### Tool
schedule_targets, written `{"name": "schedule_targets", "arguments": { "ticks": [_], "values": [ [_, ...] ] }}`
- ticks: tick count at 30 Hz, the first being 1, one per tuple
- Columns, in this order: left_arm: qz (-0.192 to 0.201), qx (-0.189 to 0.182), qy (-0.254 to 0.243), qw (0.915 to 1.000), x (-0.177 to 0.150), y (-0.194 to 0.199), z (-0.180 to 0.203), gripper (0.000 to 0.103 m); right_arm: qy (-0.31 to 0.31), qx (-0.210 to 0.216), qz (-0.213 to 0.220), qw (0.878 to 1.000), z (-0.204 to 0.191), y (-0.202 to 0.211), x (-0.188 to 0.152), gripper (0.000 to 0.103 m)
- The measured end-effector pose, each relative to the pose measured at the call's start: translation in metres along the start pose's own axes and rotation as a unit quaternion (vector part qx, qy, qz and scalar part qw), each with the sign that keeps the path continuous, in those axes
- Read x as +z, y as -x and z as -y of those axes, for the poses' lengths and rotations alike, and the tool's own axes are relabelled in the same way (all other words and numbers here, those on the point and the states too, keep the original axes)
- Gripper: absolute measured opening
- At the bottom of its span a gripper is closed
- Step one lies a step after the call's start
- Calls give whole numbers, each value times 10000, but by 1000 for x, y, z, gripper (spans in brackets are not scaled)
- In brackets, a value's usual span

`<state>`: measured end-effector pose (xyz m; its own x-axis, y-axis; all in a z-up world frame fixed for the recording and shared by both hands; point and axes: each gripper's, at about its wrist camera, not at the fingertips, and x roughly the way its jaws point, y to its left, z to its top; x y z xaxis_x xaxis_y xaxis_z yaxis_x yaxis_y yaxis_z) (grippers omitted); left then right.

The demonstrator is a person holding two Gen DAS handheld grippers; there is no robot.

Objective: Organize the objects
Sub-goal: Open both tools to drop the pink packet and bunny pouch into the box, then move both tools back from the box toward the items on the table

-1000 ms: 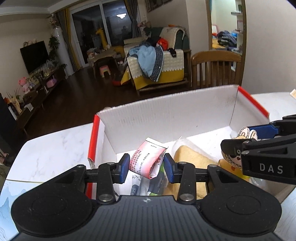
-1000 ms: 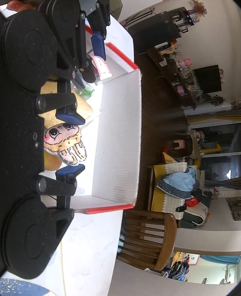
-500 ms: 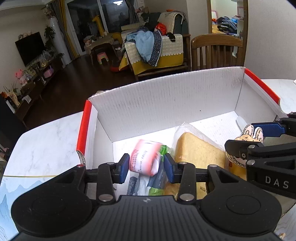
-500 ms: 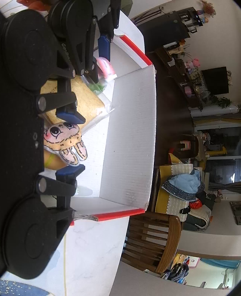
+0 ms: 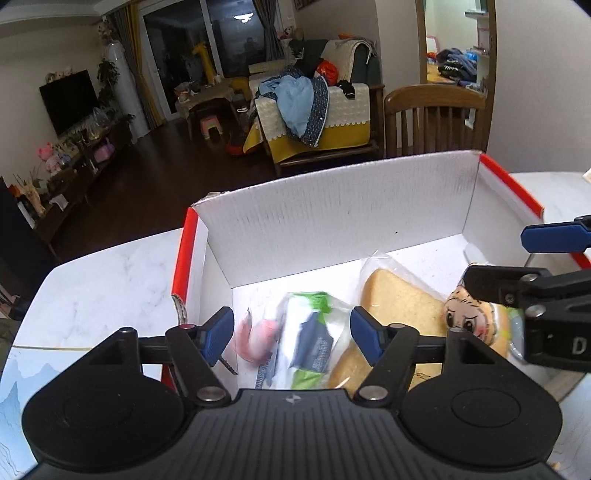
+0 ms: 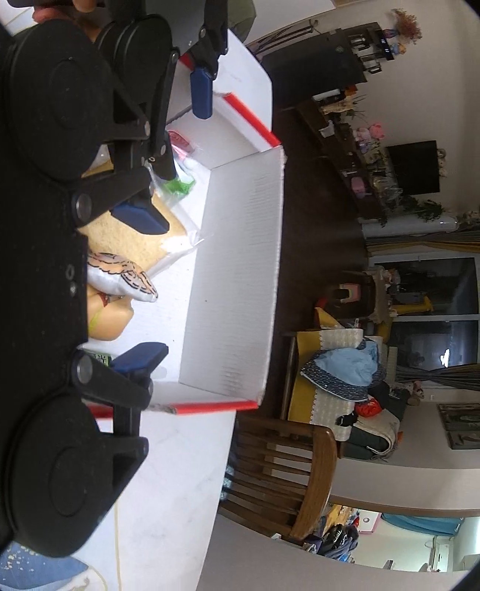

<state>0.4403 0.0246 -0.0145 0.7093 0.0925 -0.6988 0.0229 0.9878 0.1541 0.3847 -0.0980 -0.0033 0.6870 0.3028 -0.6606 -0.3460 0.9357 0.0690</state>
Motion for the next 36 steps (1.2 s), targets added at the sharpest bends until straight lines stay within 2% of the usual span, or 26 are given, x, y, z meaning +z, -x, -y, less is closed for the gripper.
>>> {"name": "schedule_targets", "arguments": {
  "ticks": [16, 28, 32, 36],
  "values": [
    [336, -92, -81, 9994, -6, 77, 3, 69, -49, 14, 301, 9995, 3, 66, -7, 64],
    [515, -251, -259, 9980, -43, 143, 11, 69, 127, 252, 574, 9979, -15, 127, -31, 71],
    [567, -304, -261, 9976, -59, 161, 11, 69, 232, 347, 635, 9971, -22, 144, -43, 76],
    [637, -373, -213, 9970, -76, 179, 10, 80, 311, 473, 633, 9964, -28, 157, -60, 80]
  ]
}}
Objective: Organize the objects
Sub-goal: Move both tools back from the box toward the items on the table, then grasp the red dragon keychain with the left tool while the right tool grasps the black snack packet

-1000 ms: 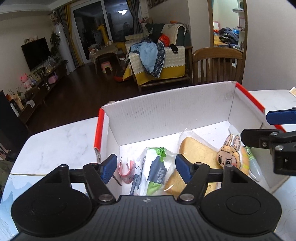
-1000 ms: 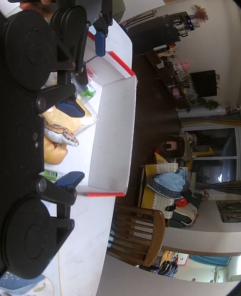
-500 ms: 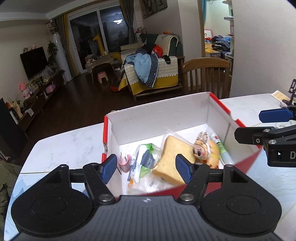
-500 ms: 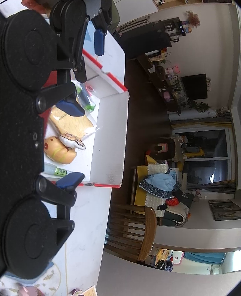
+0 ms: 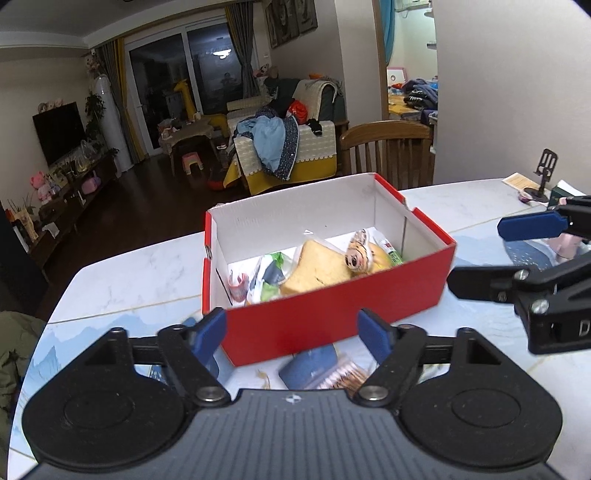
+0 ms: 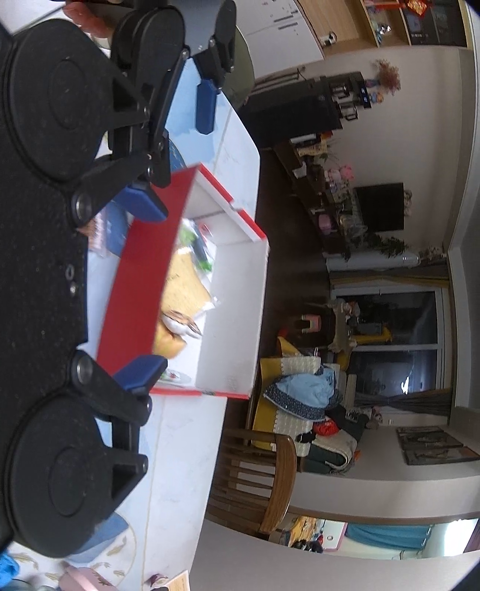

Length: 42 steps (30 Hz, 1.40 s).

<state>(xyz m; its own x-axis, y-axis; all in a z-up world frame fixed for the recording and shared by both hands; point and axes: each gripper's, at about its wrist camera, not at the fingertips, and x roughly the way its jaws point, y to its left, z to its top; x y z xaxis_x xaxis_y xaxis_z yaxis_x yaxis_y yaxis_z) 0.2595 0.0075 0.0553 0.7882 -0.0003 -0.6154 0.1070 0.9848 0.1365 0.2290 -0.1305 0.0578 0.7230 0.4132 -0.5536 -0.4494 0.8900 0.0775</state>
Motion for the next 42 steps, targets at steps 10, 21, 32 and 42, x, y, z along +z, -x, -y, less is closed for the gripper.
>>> {"name": "schedule_targets", "arguments": {
  "ticks": [10, 21, 32, 42],
  "values": [
    [110, -134, 127, 9998, -35, 32, -4, 82, -60, 205, -4, 9998, -14, 17, -37, 101],
    [41, -83, 514, 9986, -84, 35, -19, 83, -9, 298, -165, 9994, -33, 22, -88, 102],
    [29, -158, 491, 9987, -119, 27, -11, 102, 19, 310, -200, 9993, -34, 26, -111, 102],
    [-142, -251, 416, 9987, -138, -13, -1, 102, -8, 275, -343, 9990, -28, 6, -119, 102]
  ]
}}
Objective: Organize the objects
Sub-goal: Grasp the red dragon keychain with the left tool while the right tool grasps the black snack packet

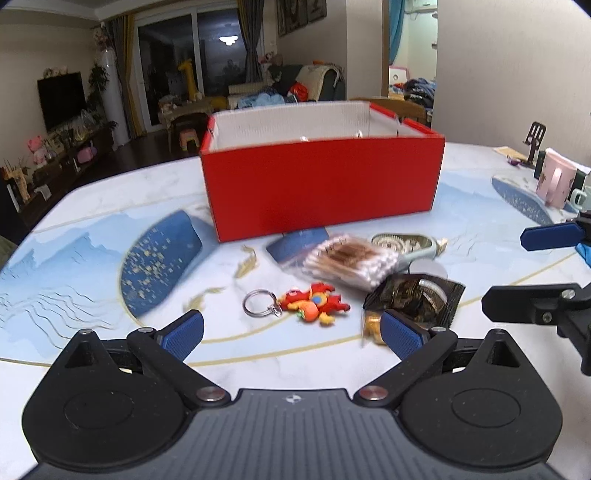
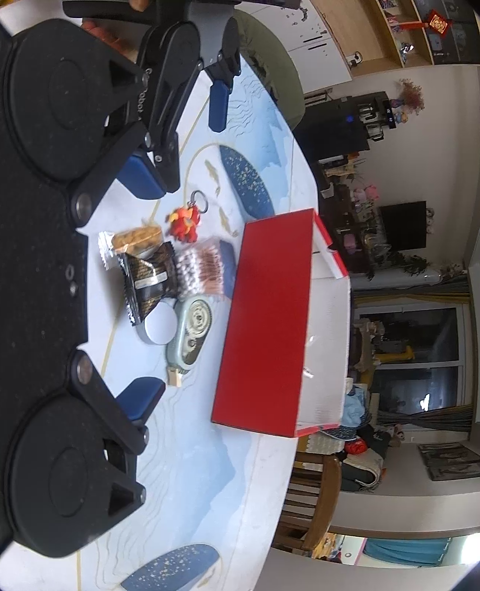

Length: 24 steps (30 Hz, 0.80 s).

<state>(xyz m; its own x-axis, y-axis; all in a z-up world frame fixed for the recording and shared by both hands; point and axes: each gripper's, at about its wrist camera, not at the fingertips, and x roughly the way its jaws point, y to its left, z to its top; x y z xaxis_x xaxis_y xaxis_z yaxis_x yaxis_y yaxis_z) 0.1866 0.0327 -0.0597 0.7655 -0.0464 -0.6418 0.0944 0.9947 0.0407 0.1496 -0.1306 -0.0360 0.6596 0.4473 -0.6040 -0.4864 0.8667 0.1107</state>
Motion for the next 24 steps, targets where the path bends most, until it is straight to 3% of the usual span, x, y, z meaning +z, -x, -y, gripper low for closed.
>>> {"name": "schedule_targets", "arguments": {
  "ticks": [7, 24],
  "values": [
    [-186, 75, 7, 9998, -1, -31, -1, 102, -181, -13, -152, 9997, 11, -14, 4, 102],
    [-223, 56, -10, 9997, 8, -73, -4, 102, -599, 43, -560, 9966, 24, -49, 8, 97]
  ]
}}
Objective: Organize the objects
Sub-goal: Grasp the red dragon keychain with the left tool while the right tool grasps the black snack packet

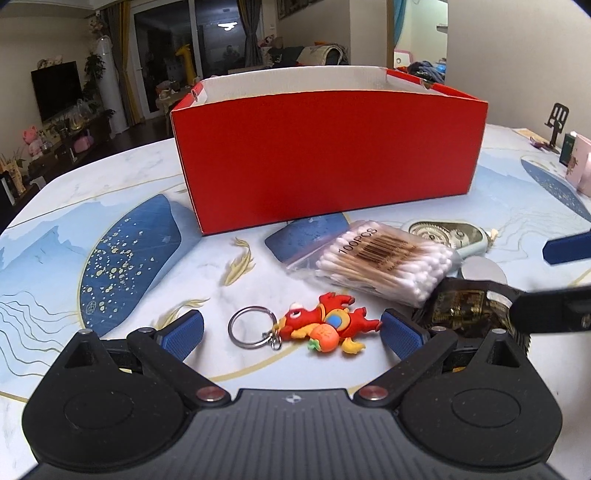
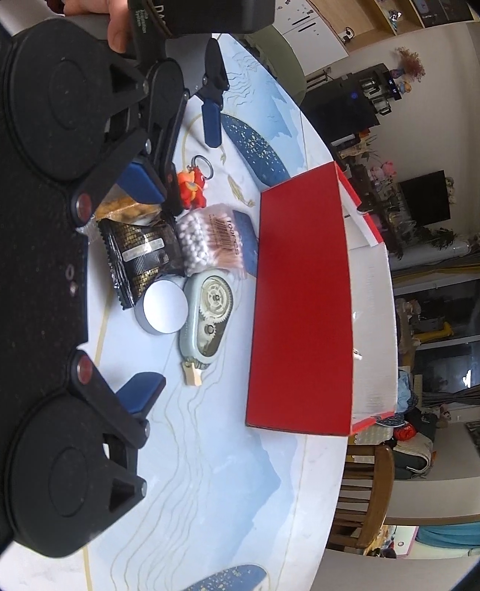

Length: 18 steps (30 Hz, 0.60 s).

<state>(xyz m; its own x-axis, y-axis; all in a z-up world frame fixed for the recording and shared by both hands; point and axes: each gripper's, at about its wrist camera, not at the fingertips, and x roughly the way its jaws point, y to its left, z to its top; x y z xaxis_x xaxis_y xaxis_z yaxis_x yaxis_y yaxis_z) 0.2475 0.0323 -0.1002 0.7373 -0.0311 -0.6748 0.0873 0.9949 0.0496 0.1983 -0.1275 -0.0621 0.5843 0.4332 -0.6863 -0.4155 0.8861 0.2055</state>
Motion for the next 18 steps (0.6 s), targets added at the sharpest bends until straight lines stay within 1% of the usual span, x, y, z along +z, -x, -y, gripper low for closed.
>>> {"name": "schedule_targets", "arguments": {
  "ticks": [3, 6, 10, 12, 14, 18],
  "values": [
    [3, -57, 101, 9999, 0, -3, -3, 102, 9, 39, -31, 10000, -2, -3, 0, 95],
    [12, -100, 182, 9998, 0, -4, -5, 102, 36, 45, -81, 10000, -4, -7, -1, 90],
    [69, -121, 177, 9997, -2, -3, -5, 102, 48, 127, -138, 9998, -5, -10, -3, 85],
    [108, -161, 141, 9997, -3, -1, -4, 98, 32, 192, -159, 9997, -5, -10, -4, 83],
    [151, -231, 78, 9996, -4, 1, -3, 89, 29, 217, -174, 9996, -5, -11, -5, 82],
    [156, -253, 62, 9995, -5, 5, -2, 83, 12, 243, -222, 9995, -7, -11, -7, 73]
  ]
}}
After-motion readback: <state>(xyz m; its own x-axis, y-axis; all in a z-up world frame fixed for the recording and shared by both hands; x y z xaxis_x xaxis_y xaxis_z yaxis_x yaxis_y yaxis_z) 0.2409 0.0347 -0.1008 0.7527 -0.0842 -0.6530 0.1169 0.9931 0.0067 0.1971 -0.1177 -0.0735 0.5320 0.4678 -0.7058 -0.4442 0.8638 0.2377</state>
